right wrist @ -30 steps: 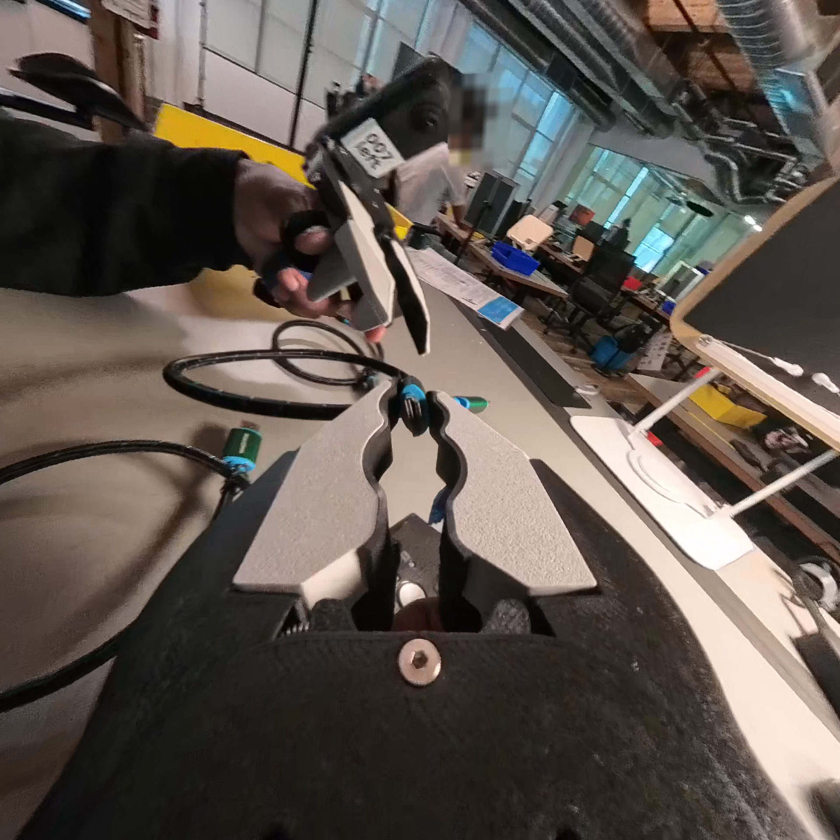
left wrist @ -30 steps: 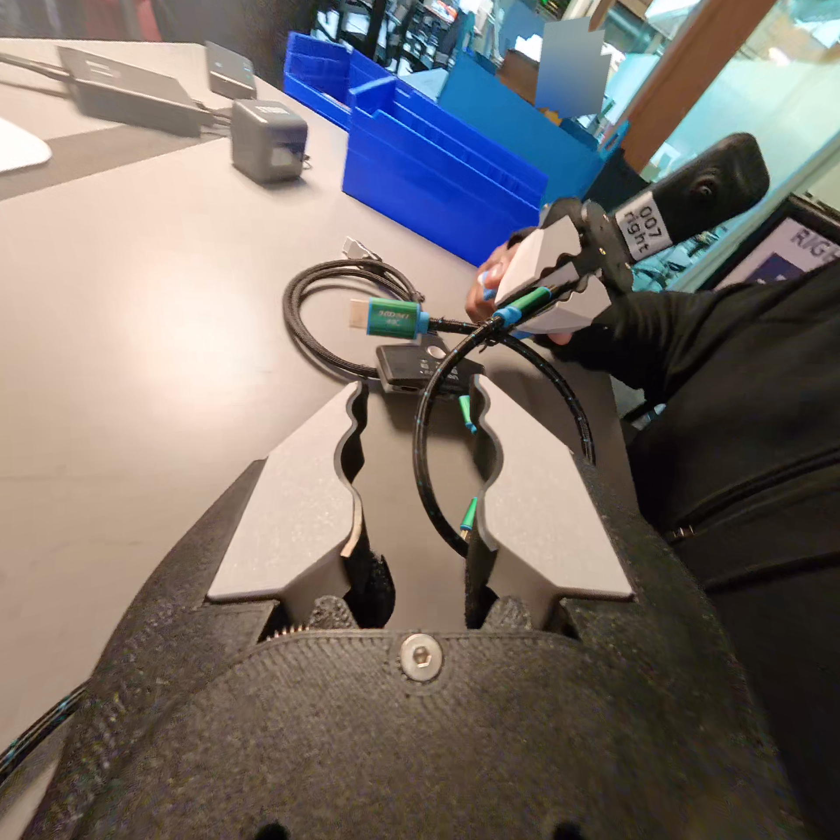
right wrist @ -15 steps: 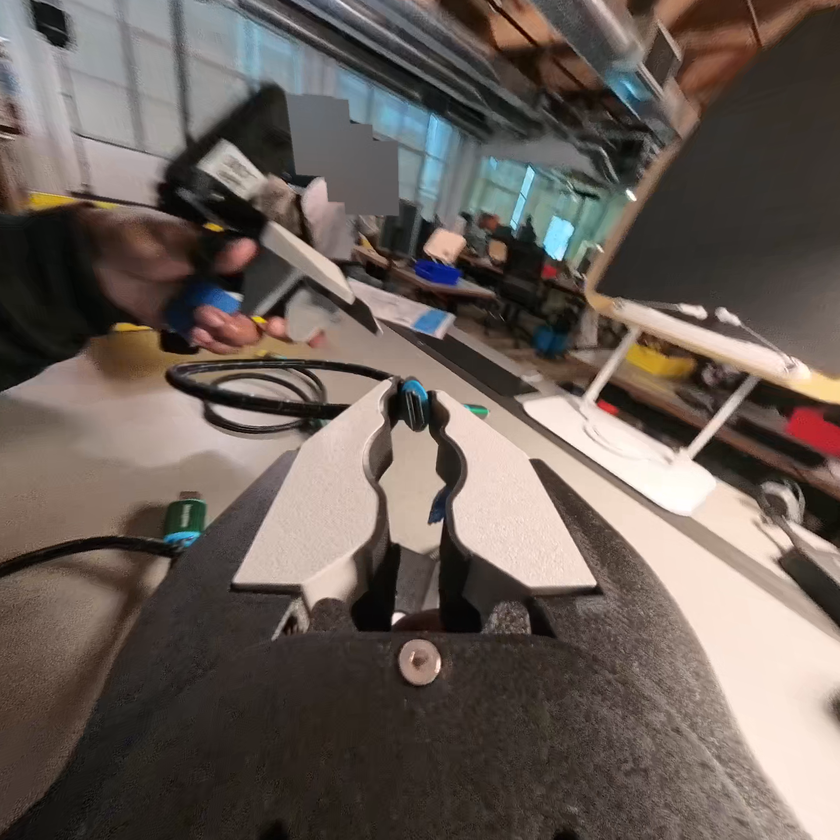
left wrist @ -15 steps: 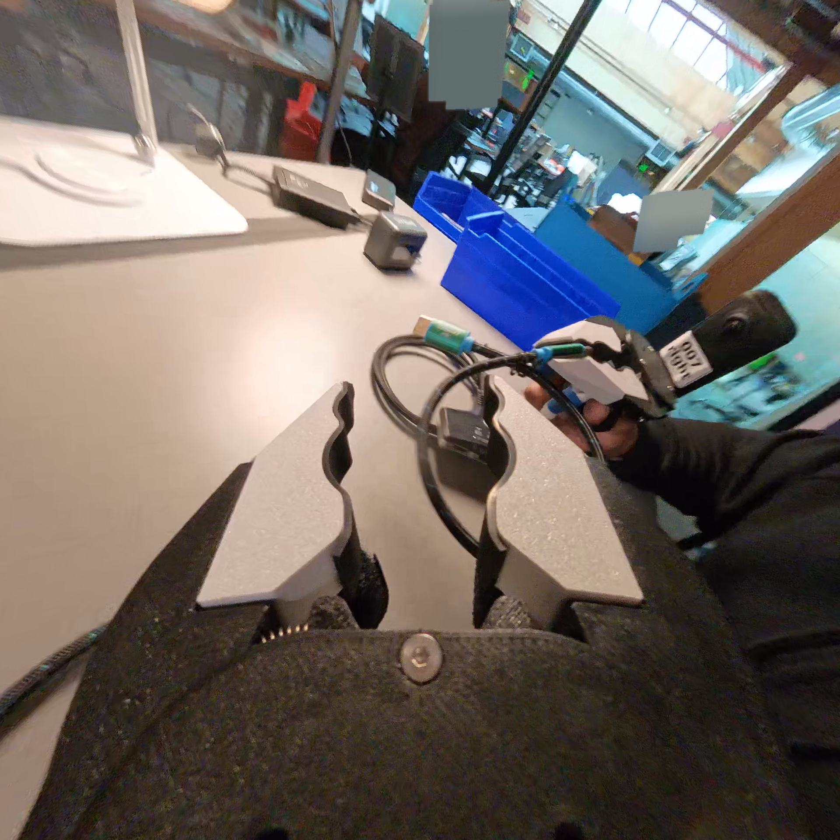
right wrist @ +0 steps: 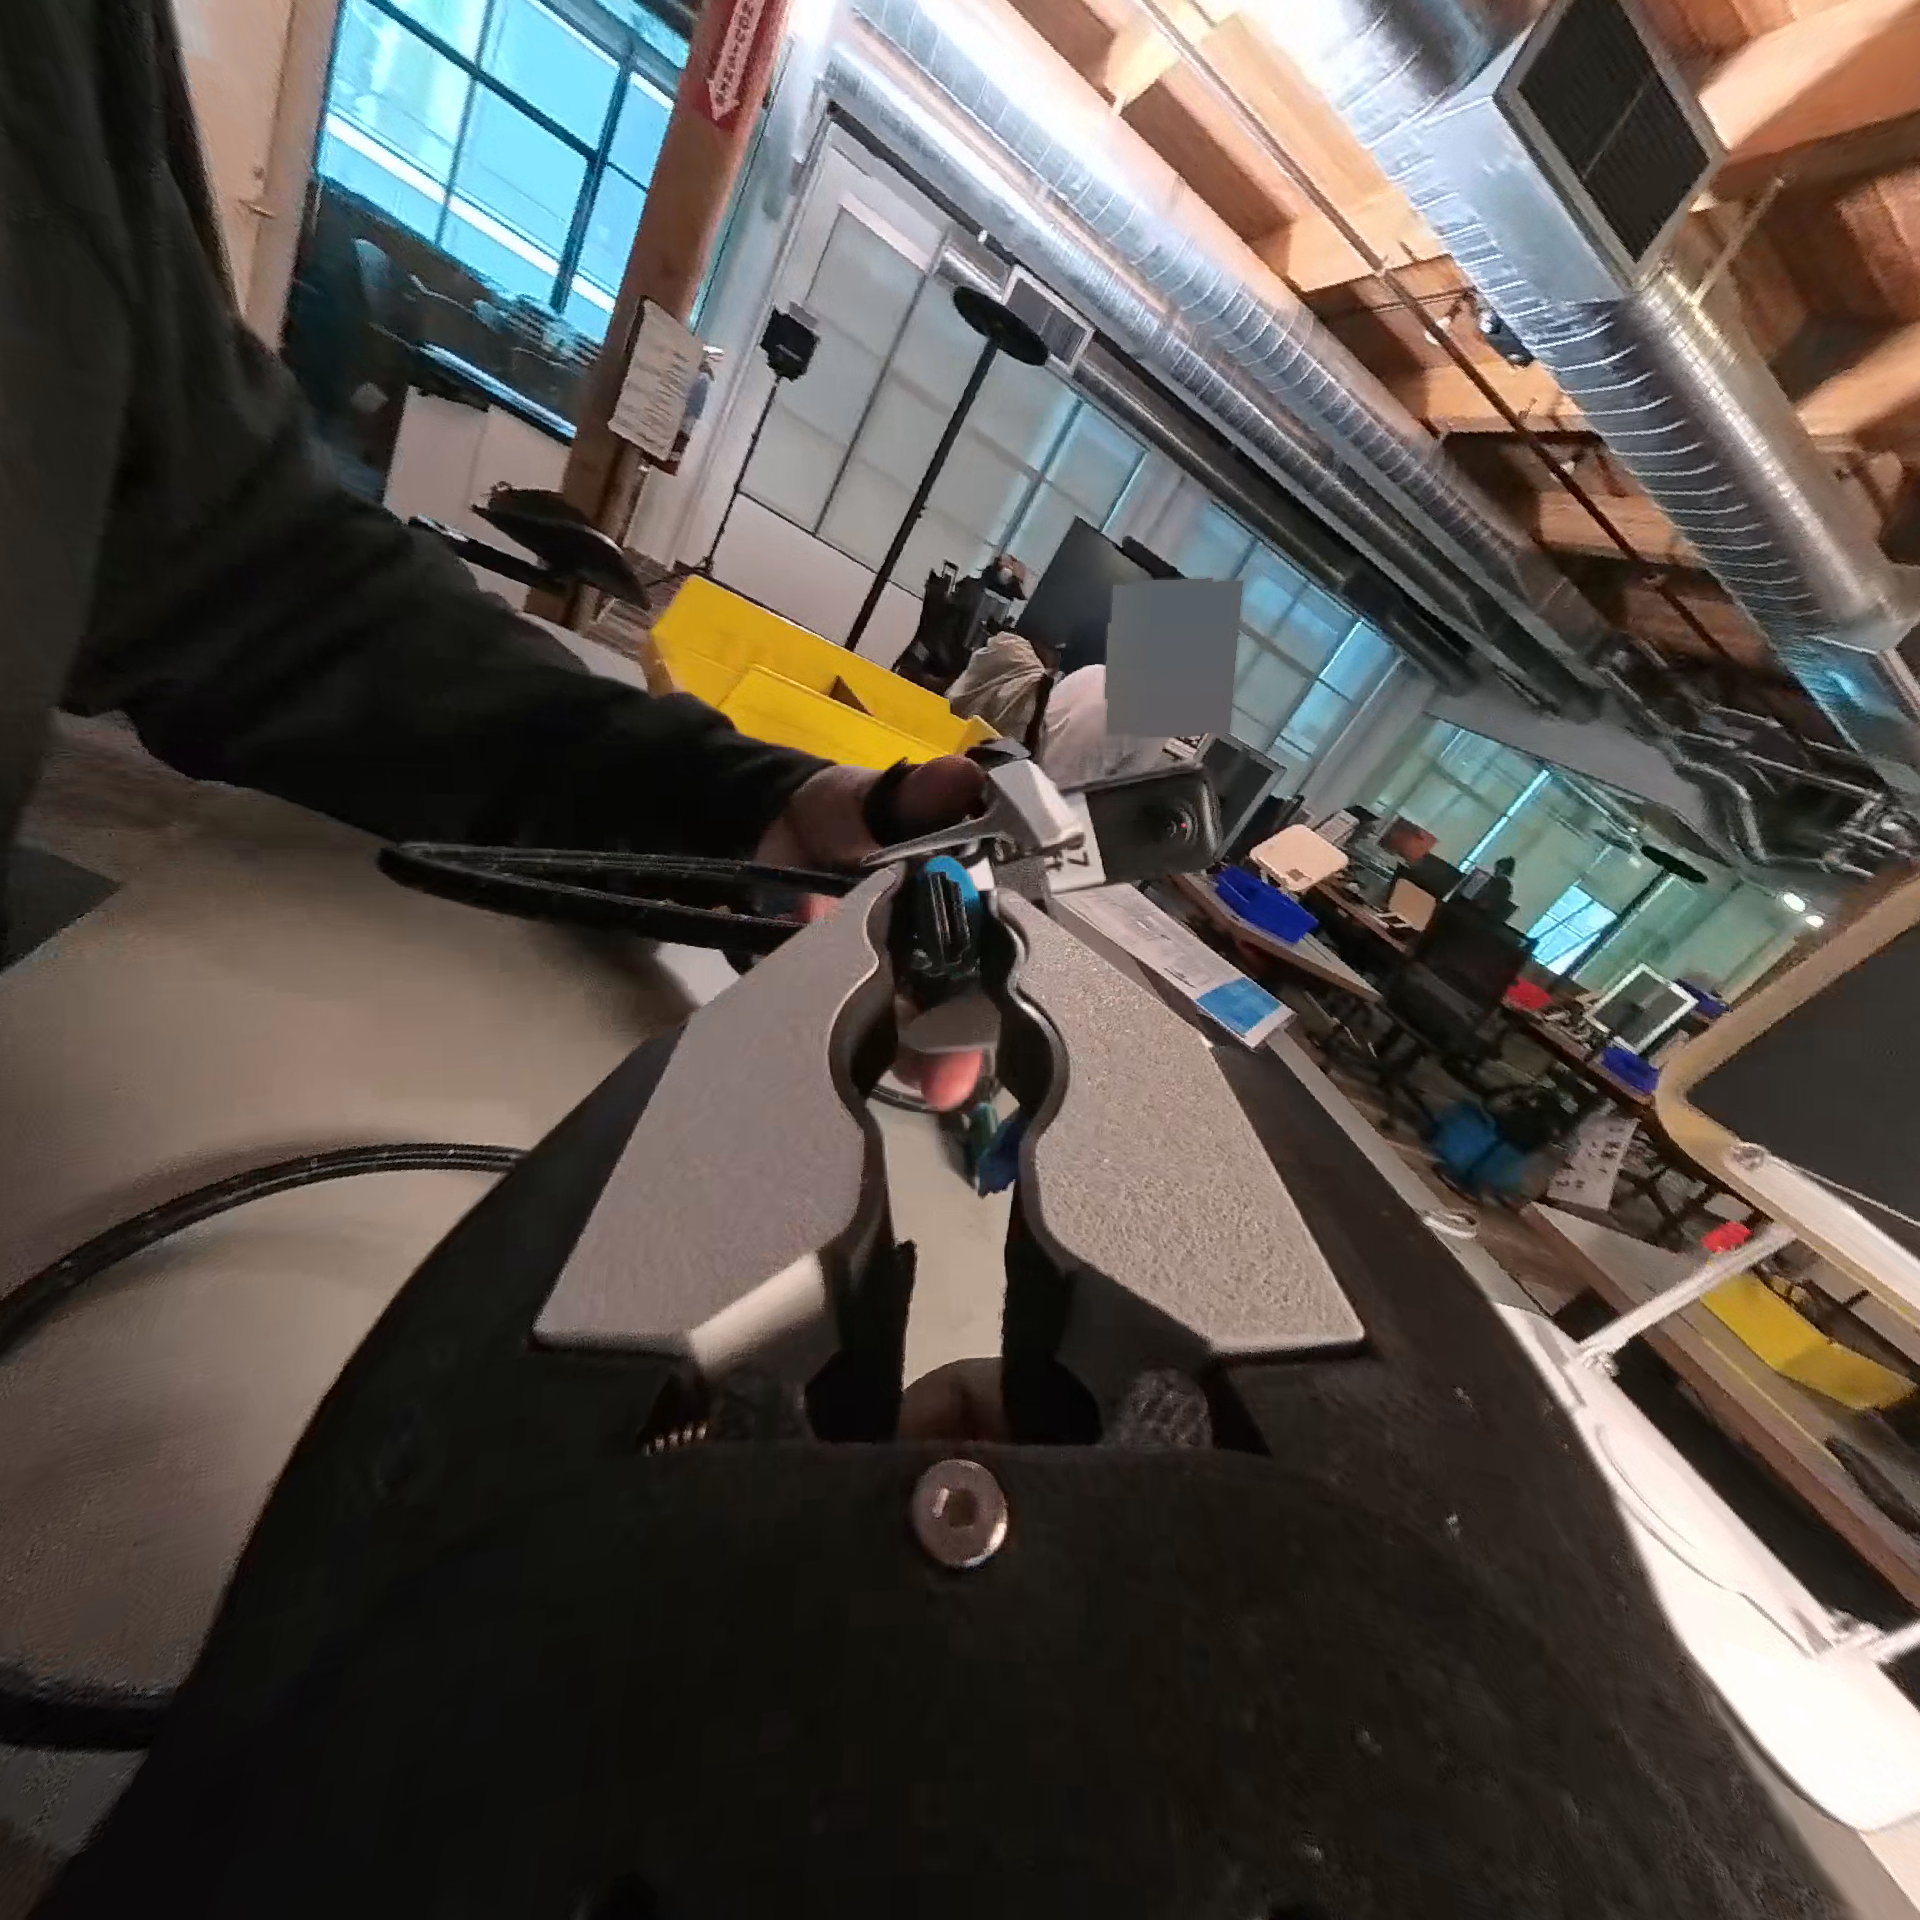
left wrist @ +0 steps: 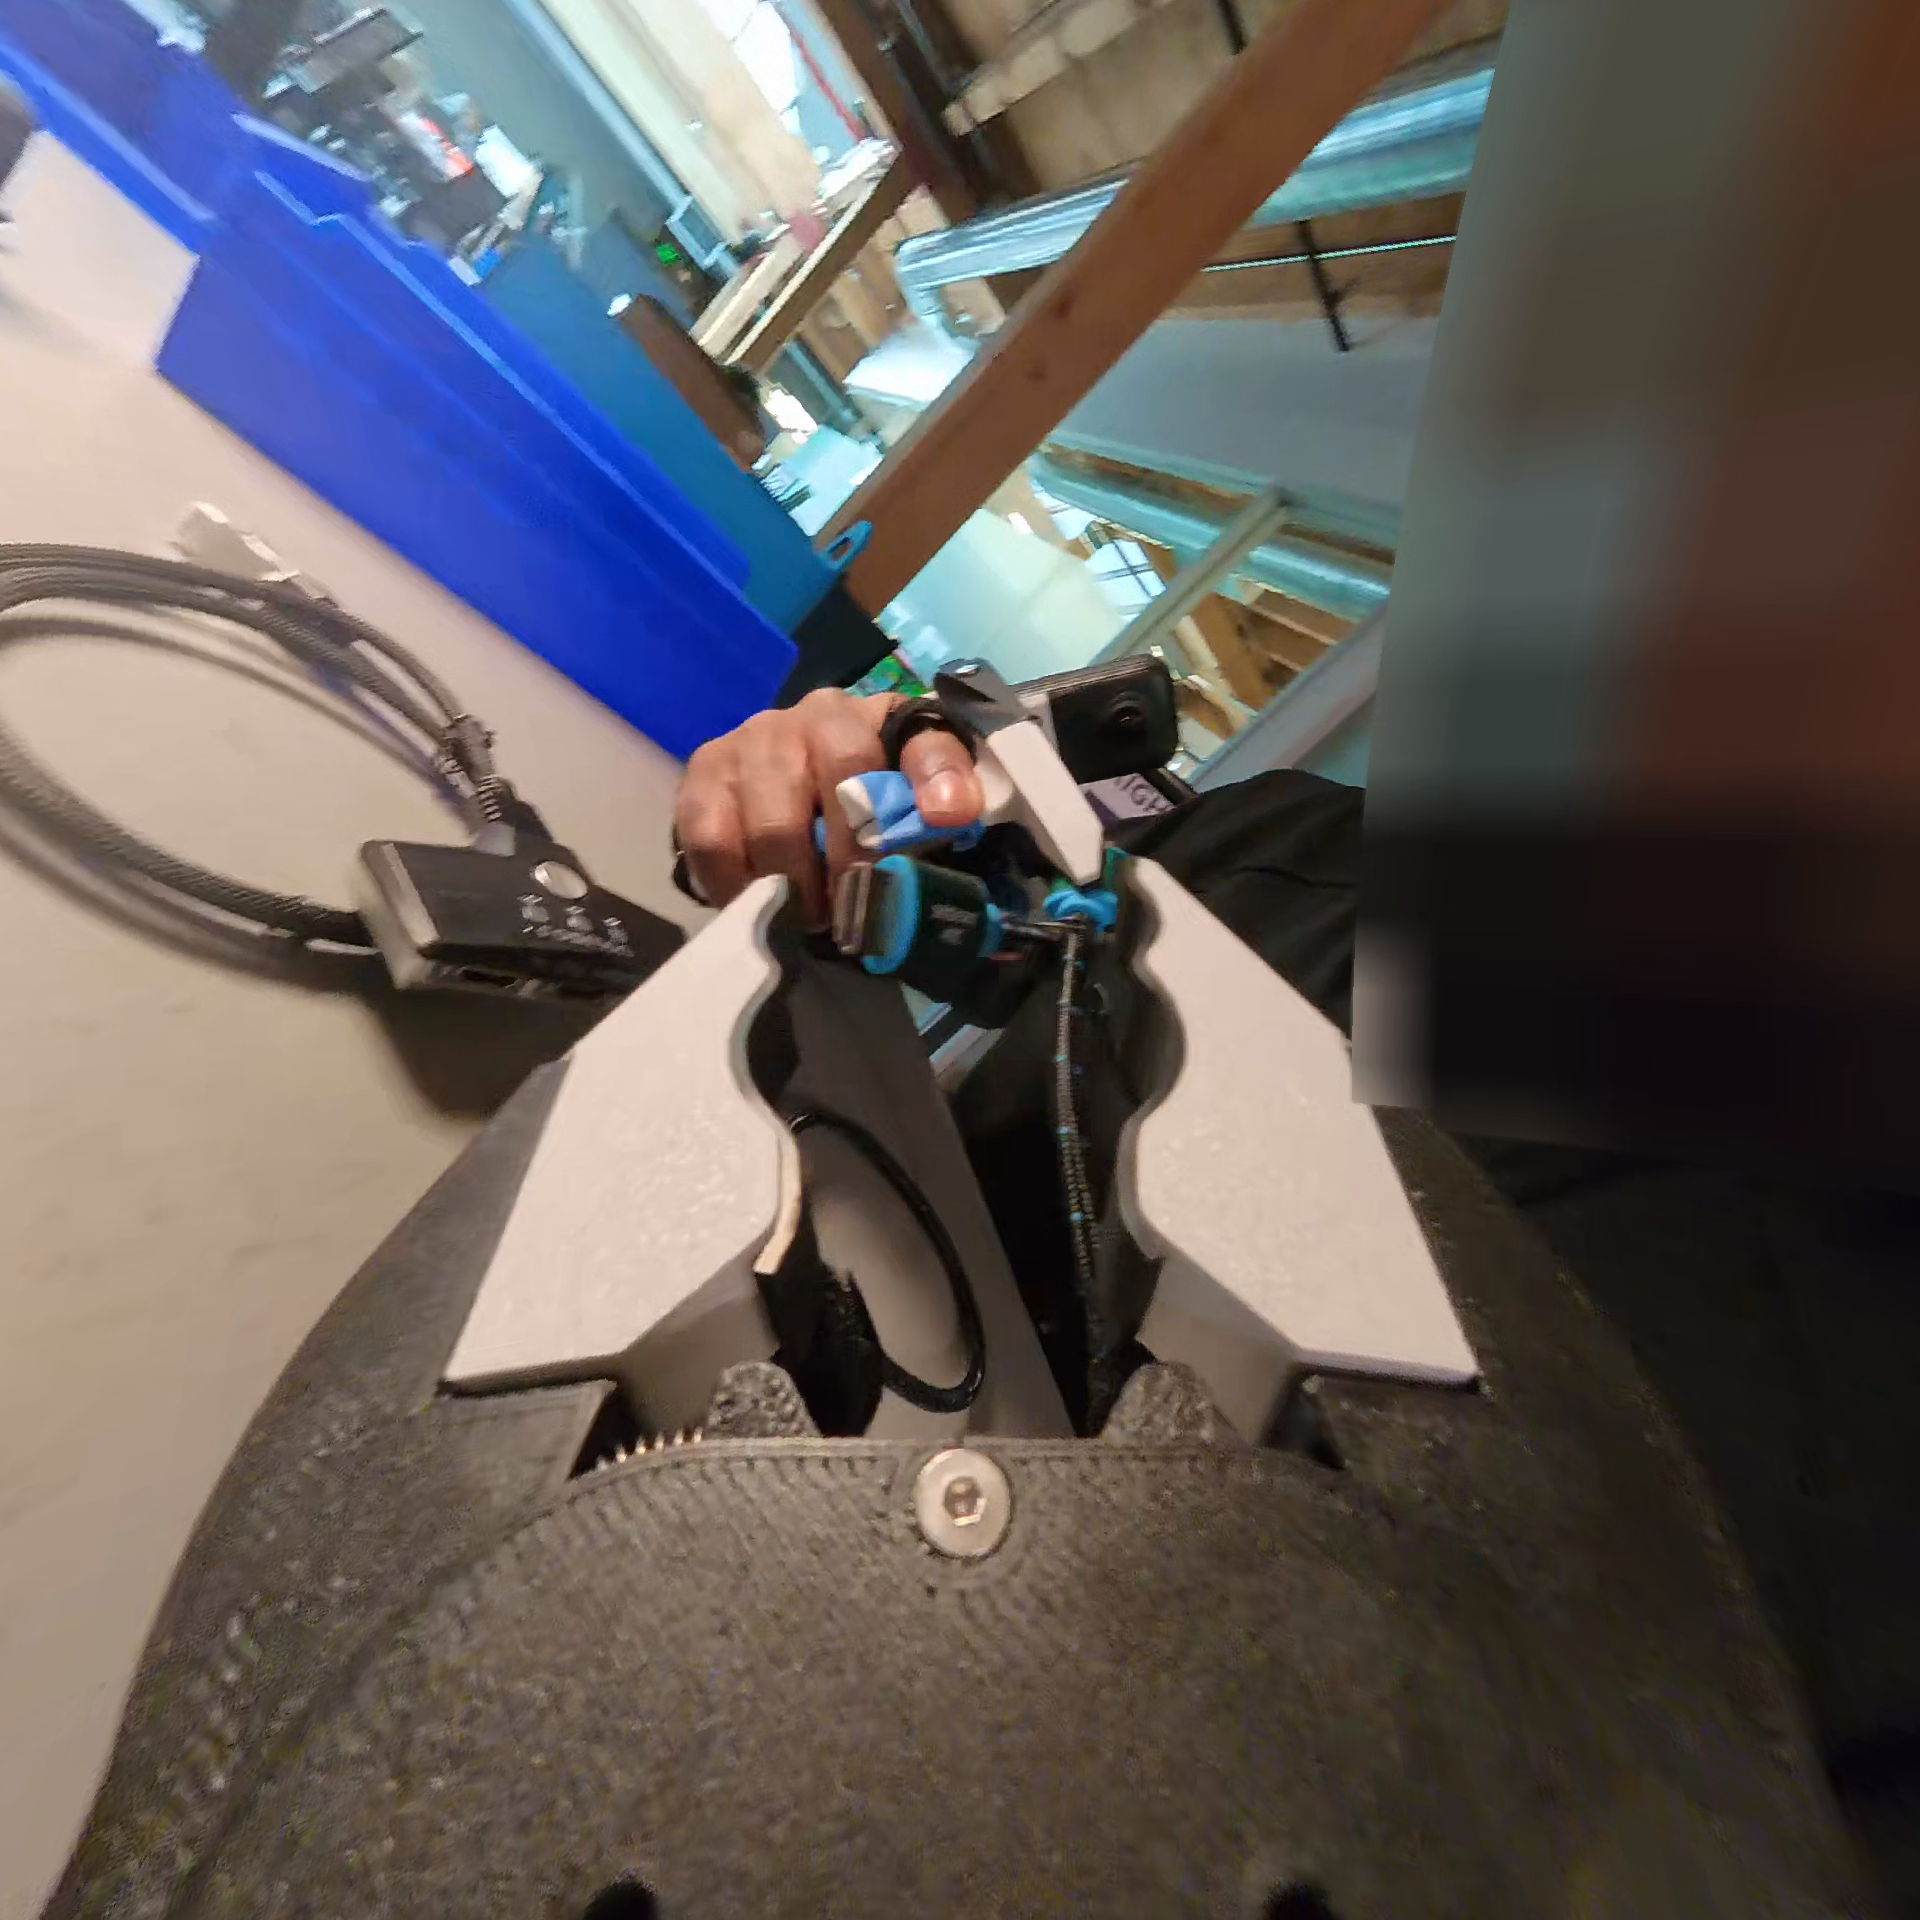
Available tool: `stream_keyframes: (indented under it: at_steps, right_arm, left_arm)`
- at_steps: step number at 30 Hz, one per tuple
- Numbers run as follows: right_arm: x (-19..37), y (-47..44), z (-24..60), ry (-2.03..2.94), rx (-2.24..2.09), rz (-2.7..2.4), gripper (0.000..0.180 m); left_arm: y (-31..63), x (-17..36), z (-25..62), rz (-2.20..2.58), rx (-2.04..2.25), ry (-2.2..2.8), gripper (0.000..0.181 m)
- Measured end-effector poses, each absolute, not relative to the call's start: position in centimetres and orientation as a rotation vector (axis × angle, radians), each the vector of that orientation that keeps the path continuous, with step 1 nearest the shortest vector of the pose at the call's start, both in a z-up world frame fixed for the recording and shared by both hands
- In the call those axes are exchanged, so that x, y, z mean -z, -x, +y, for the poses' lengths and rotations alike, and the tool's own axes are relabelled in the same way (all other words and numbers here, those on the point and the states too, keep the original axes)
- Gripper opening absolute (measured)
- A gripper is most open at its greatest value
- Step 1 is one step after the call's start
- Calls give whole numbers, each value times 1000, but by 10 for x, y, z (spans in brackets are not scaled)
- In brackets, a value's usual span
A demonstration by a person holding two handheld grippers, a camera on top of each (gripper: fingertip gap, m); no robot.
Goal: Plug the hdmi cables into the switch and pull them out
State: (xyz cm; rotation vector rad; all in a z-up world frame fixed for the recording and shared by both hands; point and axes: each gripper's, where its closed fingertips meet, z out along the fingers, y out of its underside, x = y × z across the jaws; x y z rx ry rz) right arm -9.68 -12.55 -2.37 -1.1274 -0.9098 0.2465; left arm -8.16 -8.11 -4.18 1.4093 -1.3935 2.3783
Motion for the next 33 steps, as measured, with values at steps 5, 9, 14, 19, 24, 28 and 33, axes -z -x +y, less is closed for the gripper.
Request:
stream_keyframes:
  at_steps: [5,9,14,19,24,28,33]
  right_arm:
    - [25,90,-122,1146,-172,-901,12]
    - [28,75,-119,1183,-117,-882,11]
    - [29,58,-125,1215,-72,-859,11]
    - [44,63,-140,1245,-49,-908,11]
    - [57,71,-161,1267,-23,-954,12]
    - [72,88,-179,1280,-43,-1023,12]
    - [83,98,-183,1294,-32,-1067,13]
  left_arm:
    - [75,39,-75,-1376,-2450,-1441,17]
    - [86,30,-34,-1339,-2542,-1584,12]
    - [117,9,39,-1169,-2766,-1835,11]
    - [124,5,53,-1155,-2817,-1927,10]
    - [126,7,68,-1080,-2833,-2011,10]
    - [138,3,86,-1014,-2884,-2098,11]
    - [132,-3,68,-1190,-2860,-2042,11]
